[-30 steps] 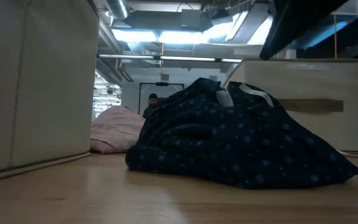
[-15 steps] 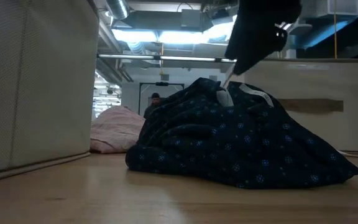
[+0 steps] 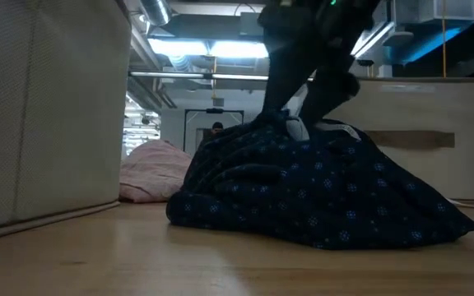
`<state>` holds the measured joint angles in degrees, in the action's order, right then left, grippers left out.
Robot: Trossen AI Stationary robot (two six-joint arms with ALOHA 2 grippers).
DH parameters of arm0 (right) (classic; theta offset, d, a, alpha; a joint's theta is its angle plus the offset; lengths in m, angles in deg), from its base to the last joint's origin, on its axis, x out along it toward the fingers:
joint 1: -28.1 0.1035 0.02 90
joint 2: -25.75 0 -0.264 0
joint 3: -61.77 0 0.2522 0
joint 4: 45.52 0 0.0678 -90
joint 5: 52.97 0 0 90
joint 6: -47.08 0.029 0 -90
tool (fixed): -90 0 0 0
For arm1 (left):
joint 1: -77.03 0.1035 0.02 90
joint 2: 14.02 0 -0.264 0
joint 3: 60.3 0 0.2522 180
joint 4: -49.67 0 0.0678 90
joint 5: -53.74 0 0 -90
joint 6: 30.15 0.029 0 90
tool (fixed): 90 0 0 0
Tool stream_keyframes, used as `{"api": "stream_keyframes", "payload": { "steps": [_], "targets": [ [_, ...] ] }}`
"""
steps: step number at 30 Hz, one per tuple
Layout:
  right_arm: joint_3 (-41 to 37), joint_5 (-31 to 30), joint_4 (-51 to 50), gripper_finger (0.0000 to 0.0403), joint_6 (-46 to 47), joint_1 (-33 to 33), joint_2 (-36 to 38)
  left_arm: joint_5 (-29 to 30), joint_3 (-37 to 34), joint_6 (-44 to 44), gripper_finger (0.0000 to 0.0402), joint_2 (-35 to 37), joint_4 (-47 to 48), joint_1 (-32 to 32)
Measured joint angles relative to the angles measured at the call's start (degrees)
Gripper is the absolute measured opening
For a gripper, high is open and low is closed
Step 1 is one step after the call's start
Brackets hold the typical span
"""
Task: Sort clothes
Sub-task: Put the dark blue shirt into the bottom white laundry organizer
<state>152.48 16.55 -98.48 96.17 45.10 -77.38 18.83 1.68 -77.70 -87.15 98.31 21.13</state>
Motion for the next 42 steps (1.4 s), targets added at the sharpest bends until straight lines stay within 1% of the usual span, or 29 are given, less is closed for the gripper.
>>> {"api": "stream_keyframes", "payload": {
  "steps": [5,7,14,26,29,31,33,36,40,41,42],
  "targets": [
    [0.0,8.96,4.01,0.0371,-1.33,-0.07,-2.63,-0.04,0.0,0.0,0.0147,-0.02,0.02,-0.24],
    [0.0,10.84,4.26,0.037,-1.49,0.27,-3.82,-0.01,0.0,0.01,0.0147,-0.02,-0.02,-0.24],
    [0.0,6.3,4.83,0.037,-1.58,0.19,-8.62,0.0,0.0,0.0,0.0147,-0.02,-0.05,-0.2],
    [0.48,2.05,6.2,0.0369,-2.54,0.38,-17.03,0.0,0.0,-0.37,0.0147,-0.02,-0.07,-0.2],
    [0.57,1.84,6.46,0.0359,-2.56,0.38,-18.17,0.0,0.0,-0.43,0.0147,-0.02,-0.06,-0.2],
    [0.57,2.16,6.62,0.0336,-2.58,0.38,-18.43,0.0,0.0,-0.45,0.0147,-0.02,-0.08,-0.2],
    [0.57,2.26,6.66,0.0299,-2.63,0.38,-18.47,0.0,0.0,-0.46,0.0147,-0.02,-0.08,-0.2],
    [0.57,2.0,6.66,0.0218,-3.08,0.36,-18.47,0.0,0.0,-0.46,0.0147,-0.02,-0.07,-0.2],
    [0.57,1.99,6.62,0.0092,-4.89,0.3,-18.49,0.0,0.0,-0.46,0.0147,-0.02,-0.09,-0.2],
    [0.57,1.98,6.6,0.007,-5.31,0.3,-18.49,0.0,0.0,-0.46,0.0147,-0.02,-0.1,-0.2],
    [0.57,2.0,6.6,0.0067,-5.81,0.3,-18.49,0.0,0.0,-0.48,0.0147,-0.02,-0.13,-0.2]
  ]
}}
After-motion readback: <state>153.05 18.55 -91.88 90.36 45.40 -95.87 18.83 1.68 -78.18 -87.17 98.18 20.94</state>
